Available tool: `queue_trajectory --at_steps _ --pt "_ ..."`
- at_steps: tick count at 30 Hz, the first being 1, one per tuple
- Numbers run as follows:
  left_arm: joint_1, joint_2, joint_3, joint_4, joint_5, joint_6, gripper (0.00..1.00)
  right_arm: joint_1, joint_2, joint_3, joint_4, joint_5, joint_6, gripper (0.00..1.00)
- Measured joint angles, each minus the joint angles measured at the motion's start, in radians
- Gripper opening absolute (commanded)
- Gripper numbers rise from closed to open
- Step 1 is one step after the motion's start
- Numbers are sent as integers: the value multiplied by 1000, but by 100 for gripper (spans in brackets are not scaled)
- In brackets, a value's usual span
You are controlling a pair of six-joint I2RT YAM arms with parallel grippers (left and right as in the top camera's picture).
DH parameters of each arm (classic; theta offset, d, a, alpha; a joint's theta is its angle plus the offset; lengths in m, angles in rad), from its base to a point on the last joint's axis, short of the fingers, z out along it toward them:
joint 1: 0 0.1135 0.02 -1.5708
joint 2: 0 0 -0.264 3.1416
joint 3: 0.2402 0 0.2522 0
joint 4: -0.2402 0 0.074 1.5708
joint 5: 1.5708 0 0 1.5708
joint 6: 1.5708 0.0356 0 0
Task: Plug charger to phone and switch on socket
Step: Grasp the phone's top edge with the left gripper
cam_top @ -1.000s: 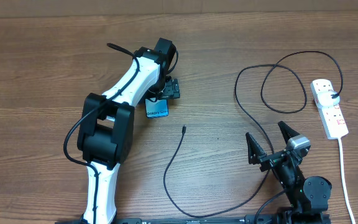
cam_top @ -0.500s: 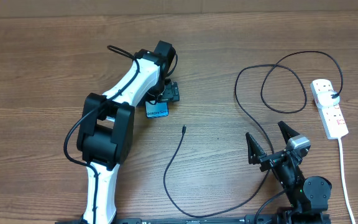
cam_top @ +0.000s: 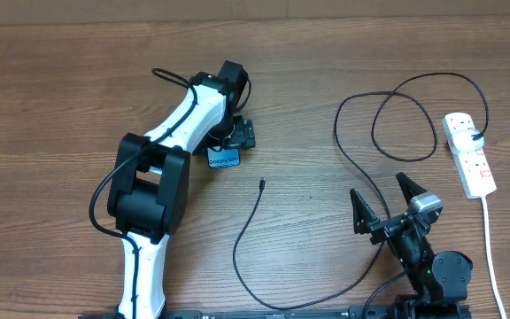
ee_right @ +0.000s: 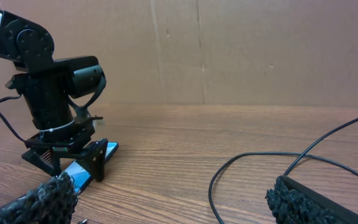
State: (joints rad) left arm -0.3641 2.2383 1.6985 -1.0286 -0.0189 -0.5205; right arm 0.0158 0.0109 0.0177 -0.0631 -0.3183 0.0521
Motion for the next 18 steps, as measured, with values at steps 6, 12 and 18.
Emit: queue_trajectory --at_steps 6,12,18 --pt "23 -2 -6 86 -16 0 100 0 0 0 0 0 0 100" --pt "74 -2 -6 138 -31 0 98 0 0 0 0 0 0 100" --pt "88 -2 -6 121 -23 5 80 0 0 0 0 0 0 100"
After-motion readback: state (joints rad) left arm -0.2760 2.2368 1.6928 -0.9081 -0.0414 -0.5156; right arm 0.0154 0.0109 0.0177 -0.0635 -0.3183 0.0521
